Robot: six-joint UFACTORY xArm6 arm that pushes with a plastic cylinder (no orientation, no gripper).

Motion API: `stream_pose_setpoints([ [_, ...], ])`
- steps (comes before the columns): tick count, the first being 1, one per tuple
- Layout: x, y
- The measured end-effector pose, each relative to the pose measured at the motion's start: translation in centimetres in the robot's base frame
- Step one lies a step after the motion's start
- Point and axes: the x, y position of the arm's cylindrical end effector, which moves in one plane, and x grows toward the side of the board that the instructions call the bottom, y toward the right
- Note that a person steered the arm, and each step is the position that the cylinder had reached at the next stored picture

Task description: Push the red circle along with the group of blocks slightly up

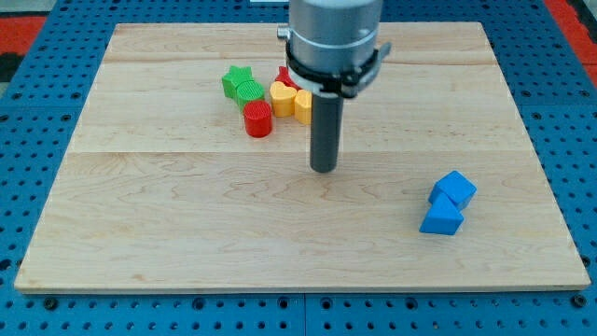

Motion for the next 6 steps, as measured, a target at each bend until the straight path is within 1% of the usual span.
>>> stream_pose_setpoints([
  [1, -1.8, -3.2],
  [2, -2.1, -7.3],
  [3, -2.2, -9.3],
  [6, -2.5, -9.4],
])
